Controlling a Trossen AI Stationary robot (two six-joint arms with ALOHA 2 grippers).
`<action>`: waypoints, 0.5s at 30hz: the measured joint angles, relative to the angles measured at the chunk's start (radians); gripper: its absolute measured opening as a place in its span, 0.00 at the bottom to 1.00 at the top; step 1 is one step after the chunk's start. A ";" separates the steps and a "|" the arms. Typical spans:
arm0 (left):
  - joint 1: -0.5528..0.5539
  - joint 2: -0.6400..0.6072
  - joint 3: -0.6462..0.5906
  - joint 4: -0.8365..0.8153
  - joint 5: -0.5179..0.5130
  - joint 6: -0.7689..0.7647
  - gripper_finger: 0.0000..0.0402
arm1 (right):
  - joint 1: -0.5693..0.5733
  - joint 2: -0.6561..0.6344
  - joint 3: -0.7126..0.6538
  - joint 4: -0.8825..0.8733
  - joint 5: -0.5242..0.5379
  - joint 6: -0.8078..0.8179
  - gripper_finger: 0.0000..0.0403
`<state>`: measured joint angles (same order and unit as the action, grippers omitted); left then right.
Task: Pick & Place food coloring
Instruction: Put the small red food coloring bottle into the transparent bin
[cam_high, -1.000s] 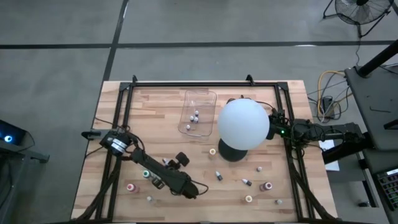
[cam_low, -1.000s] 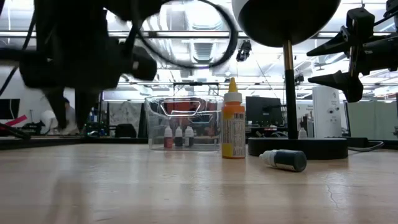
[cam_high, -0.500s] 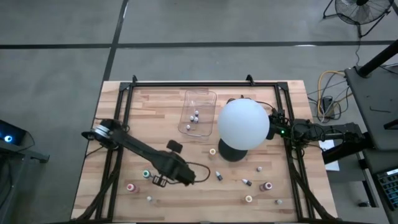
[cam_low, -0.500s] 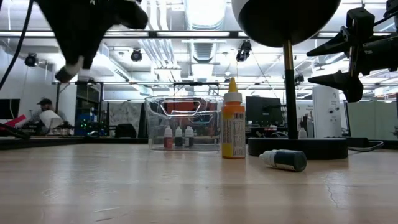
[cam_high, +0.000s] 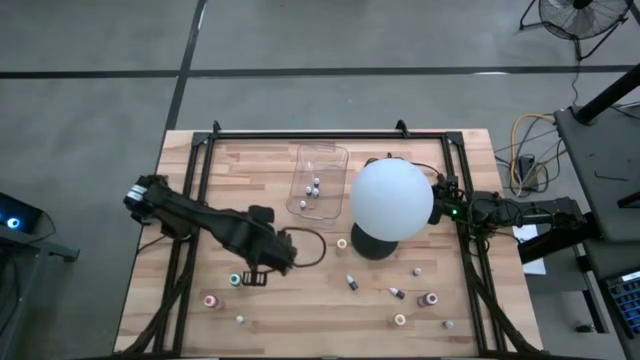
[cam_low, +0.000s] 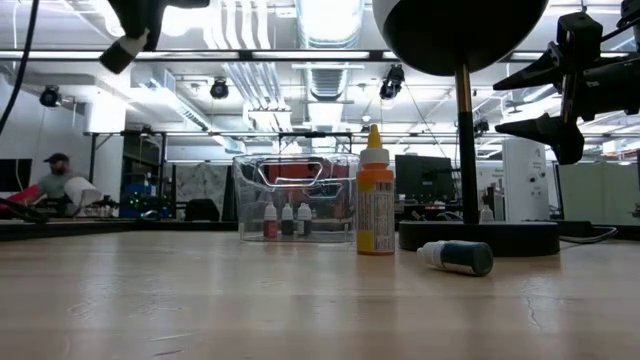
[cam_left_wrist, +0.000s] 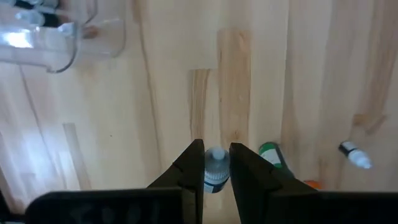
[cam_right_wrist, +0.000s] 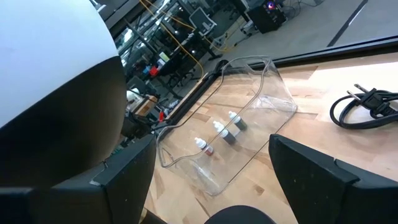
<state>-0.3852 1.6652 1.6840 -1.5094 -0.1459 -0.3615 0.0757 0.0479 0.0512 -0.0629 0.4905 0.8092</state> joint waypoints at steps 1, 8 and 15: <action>0.006 -0.011 0.000 0.000 0.000 -0.013 0.10 | 0.000 0.000 0.000 0.000 0.000 0.000 0.75; 0.053 -0.069 0.000 0.024 -0.003 -0.092 0.10 | 0.000 0.000 0.000 0.000 0.000 0.000 0.75; 0.108 -0.113 0.004 0.070 -0.004 -0.147 0.10 | 0.000 0.000 0.000 0.000 0.001 0.000 0.75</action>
<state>-0.2777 1.5522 1.6882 -1.4390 -0.1501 -0.5083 0.0757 0.0479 0.0509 -0.0628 0.4910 0.8093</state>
